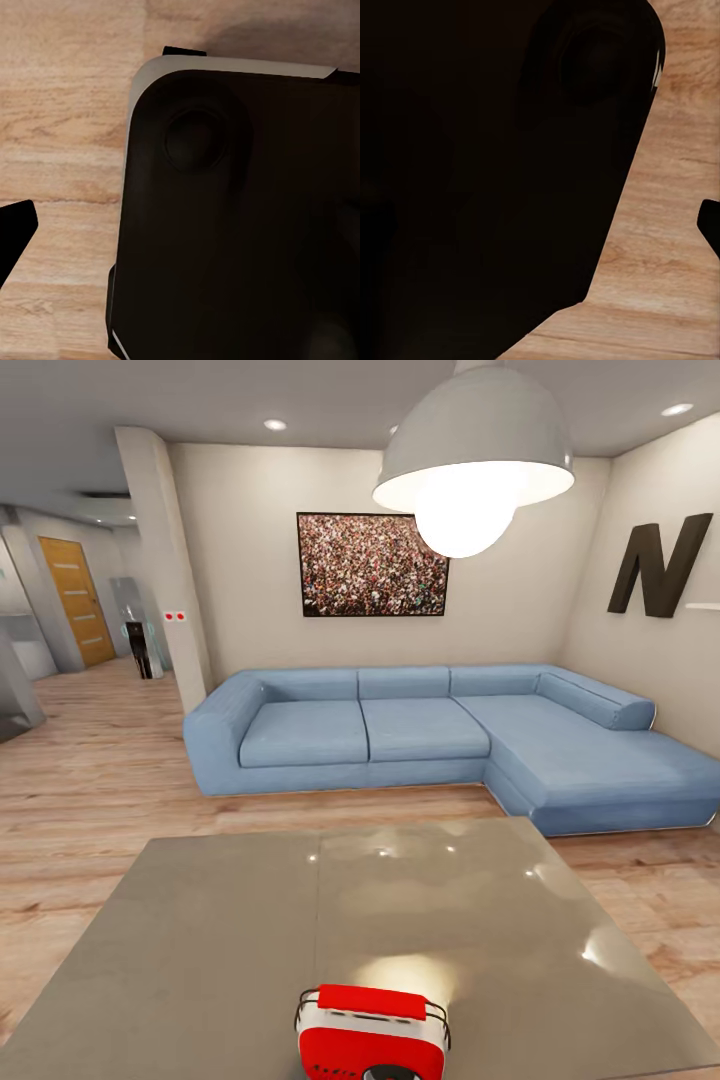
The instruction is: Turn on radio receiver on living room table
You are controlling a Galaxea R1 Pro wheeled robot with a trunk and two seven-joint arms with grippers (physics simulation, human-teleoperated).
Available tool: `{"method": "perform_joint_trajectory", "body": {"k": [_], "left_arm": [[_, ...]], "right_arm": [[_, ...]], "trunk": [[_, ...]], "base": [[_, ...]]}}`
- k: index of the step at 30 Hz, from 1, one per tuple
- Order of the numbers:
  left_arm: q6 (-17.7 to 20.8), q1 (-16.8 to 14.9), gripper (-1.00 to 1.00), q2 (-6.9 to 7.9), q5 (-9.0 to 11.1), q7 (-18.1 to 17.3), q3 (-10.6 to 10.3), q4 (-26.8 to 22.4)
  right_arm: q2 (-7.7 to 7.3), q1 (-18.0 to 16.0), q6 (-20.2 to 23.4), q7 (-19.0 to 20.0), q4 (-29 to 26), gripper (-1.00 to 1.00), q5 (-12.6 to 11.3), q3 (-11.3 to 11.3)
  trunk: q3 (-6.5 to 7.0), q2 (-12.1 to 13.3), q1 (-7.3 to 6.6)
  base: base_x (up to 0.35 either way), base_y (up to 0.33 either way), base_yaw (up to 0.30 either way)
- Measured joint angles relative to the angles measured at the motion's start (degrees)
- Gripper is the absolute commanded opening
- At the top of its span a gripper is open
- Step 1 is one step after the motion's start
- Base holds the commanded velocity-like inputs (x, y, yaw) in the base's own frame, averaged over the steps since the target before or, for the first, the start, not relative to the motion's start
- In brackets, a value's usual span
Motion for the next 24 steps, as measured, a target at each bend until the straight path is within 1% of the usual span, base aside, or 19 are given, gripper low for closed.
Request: {"method": "perform_joint_trajectory", "body": {"k": [11, 24], "left_arm": [[0.00, 0.00, 1.00, -0.21, -0.05, 0.00, 0.00, 0.00], [0.00, 0.00, 1.00, -0.26, -0.05, 0.10, 0.00, 0.00]], "right_arm": [[0.33, 0.00, -0.10, -0.02, 0.00, 1.00, 0.10, 0.05], [0.14, 0.00, -0.01, 0.03, 0.00, 1.00, 0.37, 0.08]], "trunk": [[0.00, 0.00, 0.00], [0.00, 0.00, 0.00]], "base": [[0.000, 0.000, 0.000], [0.000, 0.000, 0.000]]}}
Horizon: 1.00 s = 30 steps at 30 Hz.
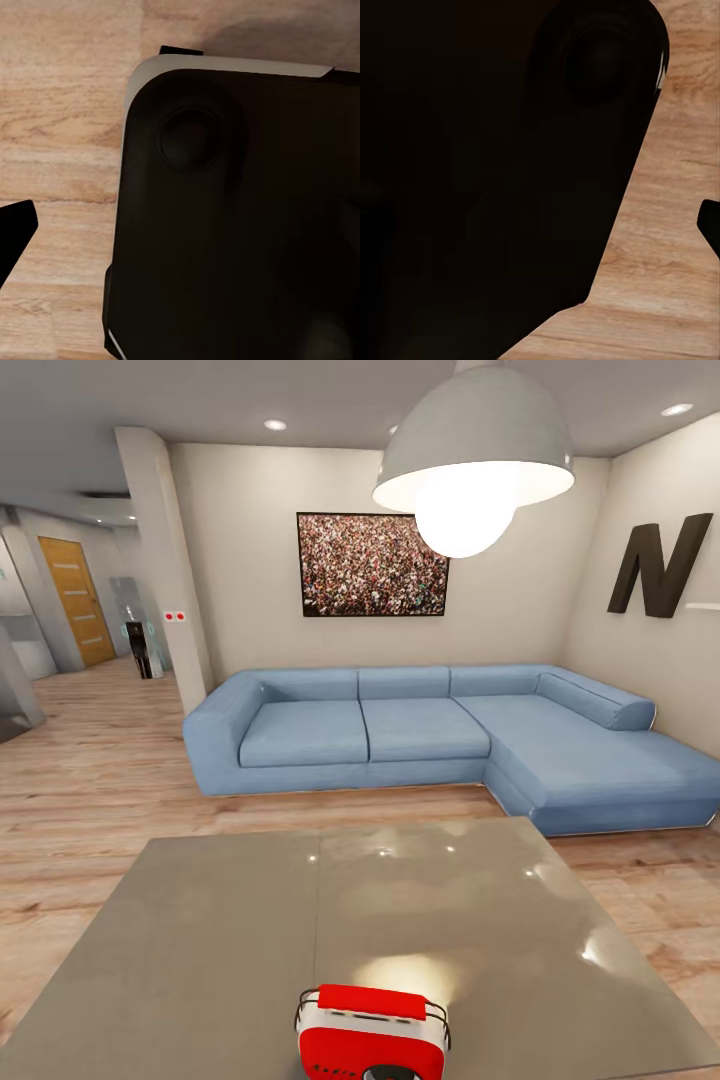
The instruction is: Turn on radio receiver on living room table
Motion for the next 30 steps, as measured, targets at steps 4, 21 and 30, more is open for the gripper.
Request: {"method": "perform_joint_trajectory", "body": {"k": [4, 21, 30], "left_arm": [[0.04, 0.00, 1.00, 0.00, 0.03, 0.10, 0.00, 0.00], [0.07, 0.00, 1.00, 0.06, -0.04, 0.37, 0.00, 0.00], [0.09, 0.00, 1.00, 0.11, -0.04, 0.34, 0.00, 0.00]], "right_arm": [[-0.11, 0.00, 0.00, 0.01, 0.00, 1.00, 0.00, 0.00], [-0.11, 0.00, 0.00, 0.00, 0.00, 1.00, -0.25, 0.00], [-0.16, 0.00, 0.09, 0.00, 0.00, 1.00, -0.36, 0.03]], "trunk": [[0.00, 0.00, 0.00], [0.35, 0.79, -0.43], [1.97, 4.40, -2.41]], "base": [[0.000, 0.000, 0.000], [0.000, 0.000, 0.000], [0.000, 0.000, 0.000]]}}
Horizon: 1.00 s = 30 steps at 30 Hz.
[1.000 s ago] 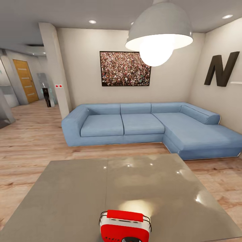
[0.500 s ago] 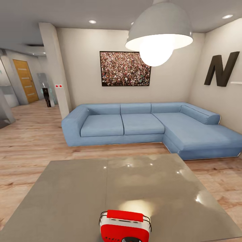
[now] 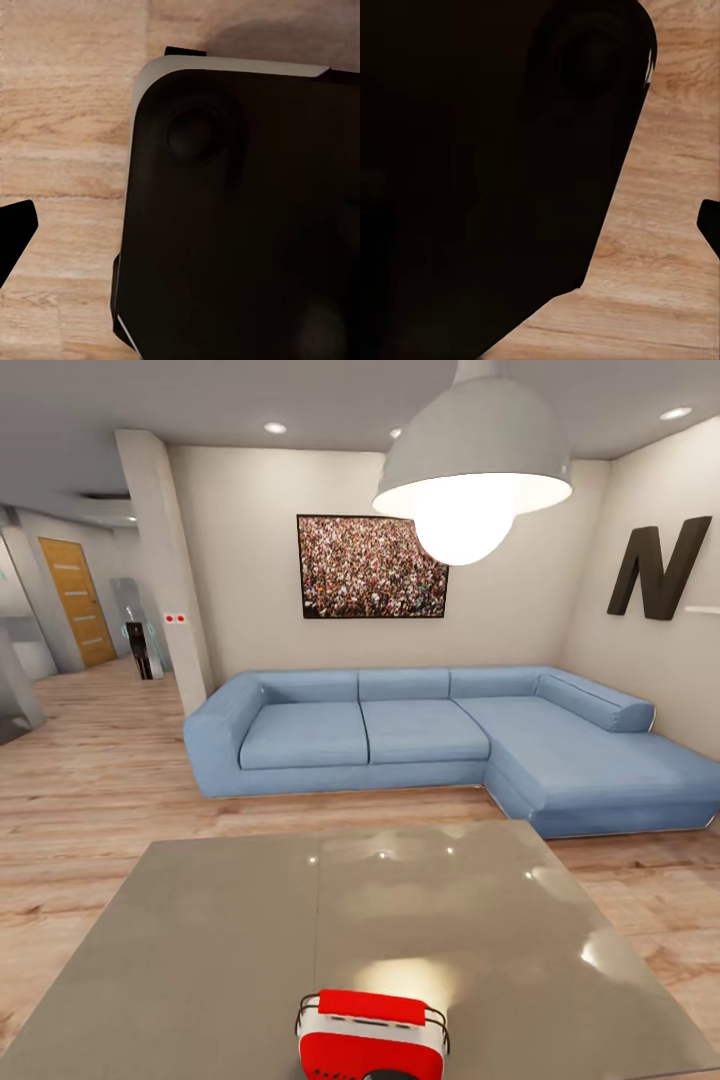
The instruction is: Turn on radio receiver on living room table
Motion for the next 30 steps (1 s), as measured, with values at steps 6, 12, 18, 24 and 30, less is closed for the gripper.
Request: {"method": "perform_joint_trajectory", "body": {"k": [6, 12, 18, 24, 30], "left_arm": [[0.00, 0.00, 1.00, 0.04, 0.03, 0.02, 0.00, 0.00], [0.00, 0.00, 1.00, 0.01, 0.01, 0.03, 0.00, 0.00], [0.00, 0.00, 1.00, -0.02, 0.01, 0.05, 0.00, 0.00], [0.00, 0.00, 1.00, -0.01, 0.00, 0.08, 0.00, 0.00], [0.00, 0.00, 1.00, -0.03, 0.00, 0.09, 0.00, 0.00]], "right_arm": [[0.01, 0.00, 0.04, 0.00, 0.00, 1.00, 0.19, 0.05], [0.02, 0.00, 0.08, 0.00, 0.00, 1.00, 0.34, 0.06], [0.02, 0.00, 0.01, 0.00, 0.00, 1.00, 0.42, 0.06], [0.02, 0.00, 0.00, 0.00, 0.00, 1.00, 0.43, 0.08], [0.02, 0.00, 0.00, 0.00, 0.00, 1.00, 0.43, 0.13]], "trunk": [[0.74, 2.41, -1.32], [1.29, 4.81, -2.64], [1.81, 7.22, -3.95], [1.62, 8.04, -4.40], [1.06, 8.04, -4.40]], "base": [[0.000, 0.000, 0.000], [0.000, 0.000, 0.000], [0.000, 0.000, 0.000], [0.000, 0.000, 0.000], [0.000, 0.000, 0.000]]}}
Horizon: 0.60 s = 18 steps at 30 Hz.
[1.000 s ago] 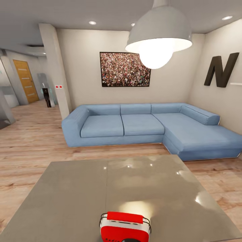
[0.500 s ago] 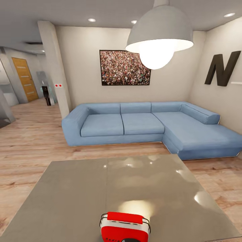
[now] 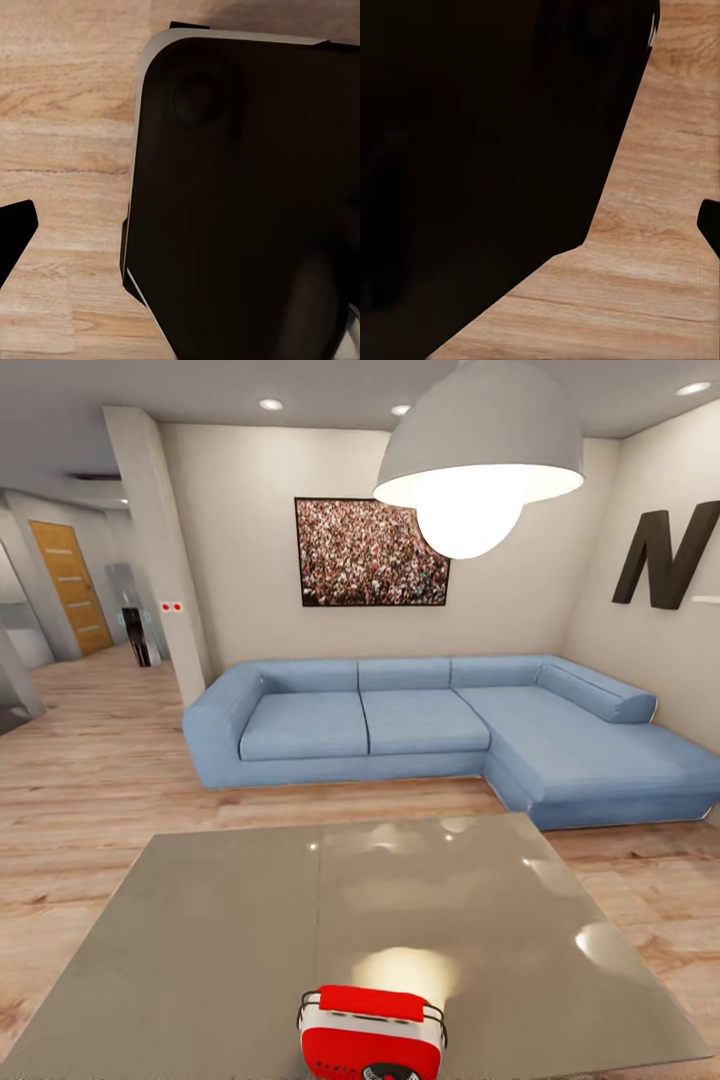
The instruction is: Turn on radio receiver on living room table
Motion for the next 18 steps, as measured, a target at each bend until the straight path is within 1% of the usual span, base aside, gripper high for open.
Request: {"method": "perform_joint_trajectory", "body": {"k": [18], "left_arm": [[-0.01, 0.00, 1.00, 0.00, 0.00, 0.00, 0.00, 0.00]], "right_arm": [[0.00, 0.00, -0.01, 0.00, 0.00, 1.00, 0.00, -0.01]], "trunk": [[-1.68, 0.00, 0.00]], "base": [[0.000, 0.000, 0.000]]}}
